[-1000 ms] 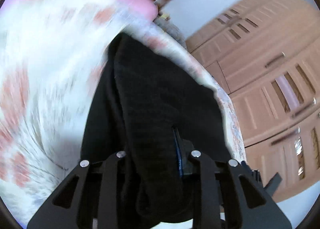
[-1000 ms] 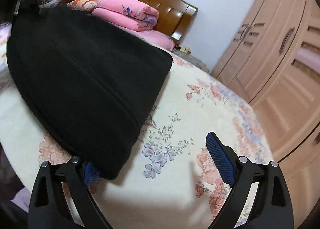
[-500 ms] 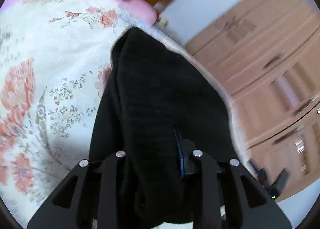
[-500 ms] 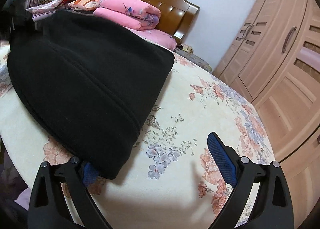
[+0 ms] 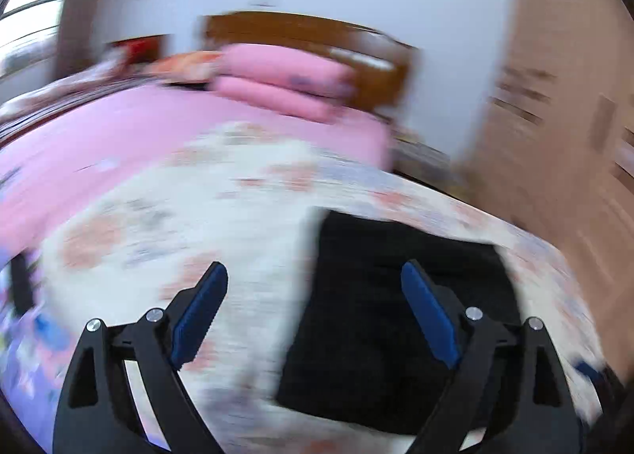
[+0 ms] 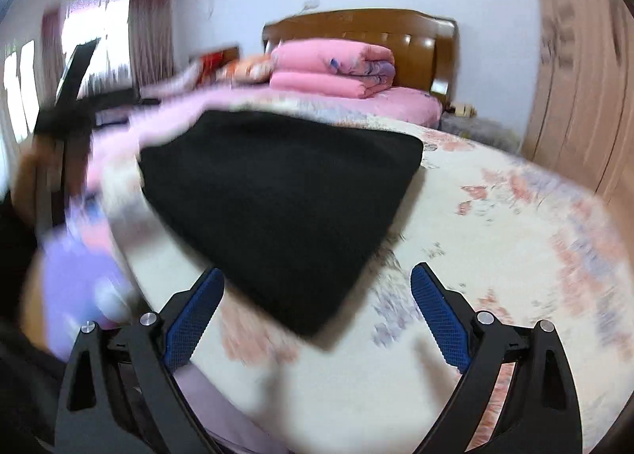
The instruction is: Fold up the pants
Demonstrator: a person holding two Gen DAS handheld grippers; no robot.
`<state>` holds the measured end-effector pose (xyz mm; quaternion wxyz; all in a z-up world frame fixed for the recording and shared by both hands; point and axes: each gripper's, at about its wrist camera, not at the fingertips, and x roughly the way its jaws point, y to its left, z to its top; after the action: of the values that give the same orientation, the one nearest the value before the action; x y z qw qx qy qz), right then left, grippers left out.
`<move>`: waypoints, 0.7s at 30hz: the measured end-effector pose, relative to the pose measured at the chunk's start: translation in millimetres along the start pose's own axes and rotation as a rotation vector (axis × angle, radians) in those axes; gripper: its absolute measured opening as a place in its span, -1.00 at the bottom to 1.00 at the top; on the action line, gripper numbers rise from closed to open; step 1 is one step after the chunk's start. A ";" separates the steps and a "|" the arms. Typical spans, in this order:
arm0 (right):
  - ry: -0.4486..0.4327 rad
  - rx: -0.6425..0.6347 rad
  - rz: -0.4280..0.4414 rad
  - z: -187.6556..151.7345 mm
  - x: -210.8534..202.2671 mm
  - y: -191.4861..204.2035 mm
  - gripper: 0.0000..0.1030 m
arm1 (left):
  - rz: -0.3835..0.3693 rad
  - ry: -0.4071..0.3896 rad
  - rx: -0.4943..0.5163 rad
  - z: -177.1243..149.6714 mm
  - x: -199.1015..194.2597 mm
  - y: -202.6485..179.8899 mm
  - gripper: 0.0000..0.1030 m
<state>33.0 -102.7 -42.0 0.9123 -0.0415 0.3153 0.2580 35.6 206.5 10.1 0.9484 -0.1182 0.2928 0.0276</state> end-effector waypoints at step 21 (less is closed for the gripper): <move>0.180 -0.084 0.044 1.4 56.2 23.8 0.75 | -0.033 0.167 0.354 -58.6 44.4 -55.5 0.58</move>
<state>59.5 -56.8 -72.3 0.8718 -0.0959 0.3859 0.2861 46.9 137.9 -50.2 0.9271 0.0440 0.3690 -0.0498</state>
